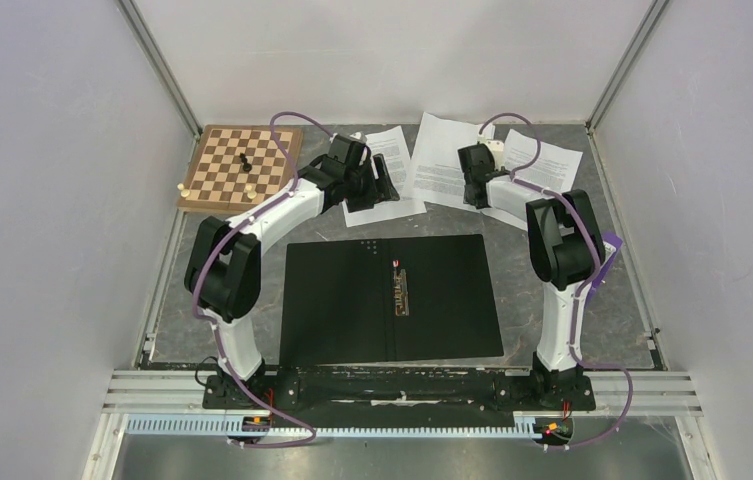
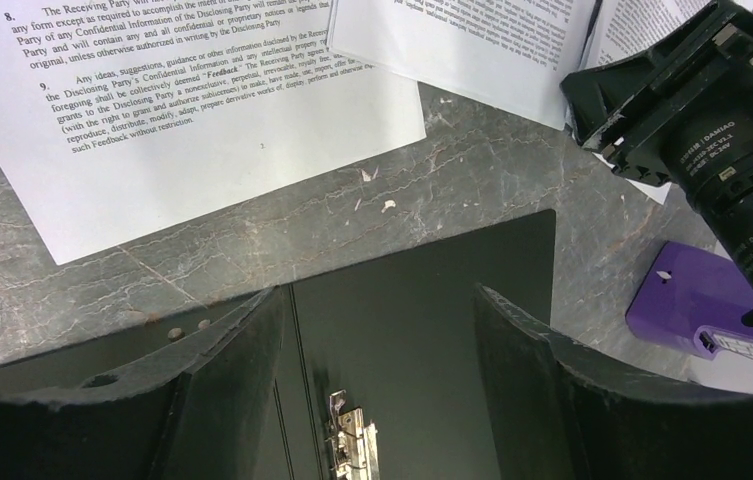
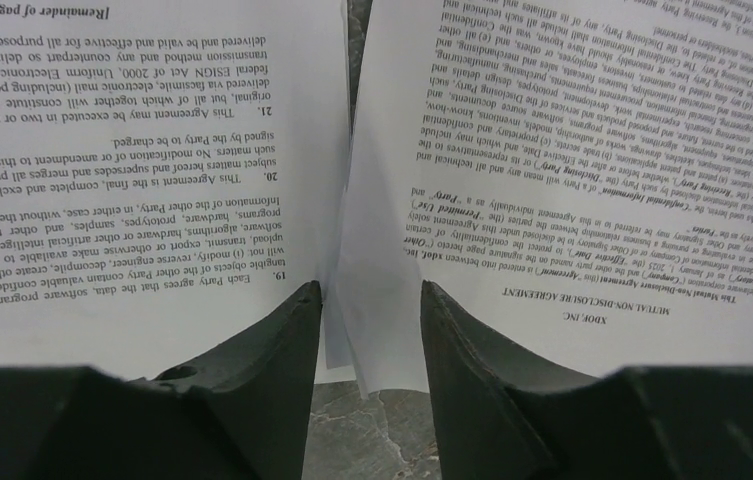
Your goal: Put the files into the folder
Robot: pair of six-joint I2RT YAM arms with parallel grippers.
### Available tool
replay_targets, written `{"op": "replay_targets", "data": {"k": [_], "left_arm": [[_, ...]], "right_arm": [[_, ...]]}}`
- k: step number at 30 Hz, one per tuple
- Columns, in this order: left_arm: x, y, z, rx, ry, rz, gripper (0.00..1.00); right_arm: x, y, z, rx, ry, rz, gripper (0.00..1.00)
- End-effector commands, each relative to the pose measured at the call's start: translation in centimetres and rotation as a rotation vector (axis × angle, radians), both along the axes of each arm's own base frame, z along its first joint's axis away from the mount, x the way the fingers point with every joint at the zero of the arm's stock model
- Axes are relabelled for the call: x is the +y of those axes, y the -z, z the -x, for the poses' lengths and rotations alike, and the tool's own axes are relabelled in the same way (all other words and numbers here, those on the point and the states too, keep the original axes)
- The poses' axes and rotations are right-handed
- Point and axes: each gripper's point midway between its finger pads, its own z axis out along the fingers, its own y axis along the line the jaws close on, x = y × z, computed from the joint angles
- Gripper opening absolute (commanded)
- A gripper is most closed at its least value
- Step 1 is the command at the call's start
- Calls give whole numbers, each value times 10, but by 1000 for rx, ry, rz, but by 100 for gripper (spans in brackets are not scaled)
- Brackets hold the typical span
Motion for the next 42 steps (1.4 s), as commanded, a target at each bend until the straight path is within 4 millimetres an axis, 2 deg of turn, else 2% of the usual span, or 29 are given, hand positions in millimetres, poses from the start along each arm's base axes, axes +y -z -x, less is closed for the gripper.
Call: {"op": "replay_targets", "data": {"k": [1,10,17,22,25,29,33,38,42], "left_arm": [[0,-28,3,-60,16,27,75],[4,-28,2,-61,12,2,74],[5,-36,0,-74,10,-12,74],[14,-32,4,-53,-9,-47,74],[23,-26,9,-25,-40,-84,74],[35,-18,19,13,-76,-121,74],[48,-8,32,34,-113,-144,74],[60,0,50,56,-133,-149,74],[70,8,65,69,-161,-151,74]], "right_arm": [[-1,-3,9,-12,5,-35,41],[-7,-5,18,-29,21,-69,23],[-6,-33,12,-80,3,-78,1],[-3,-54,15,-101,-23,-99,0],[4,-63,24,-90,-63,-125,0],[19,-67,44,-37,-145,-140,0],[38,-67,75,-6,-221,-142,0],[73,-71,117,9,-314,-151,0],[103,-66,153,37,-384,-180,0]]}}
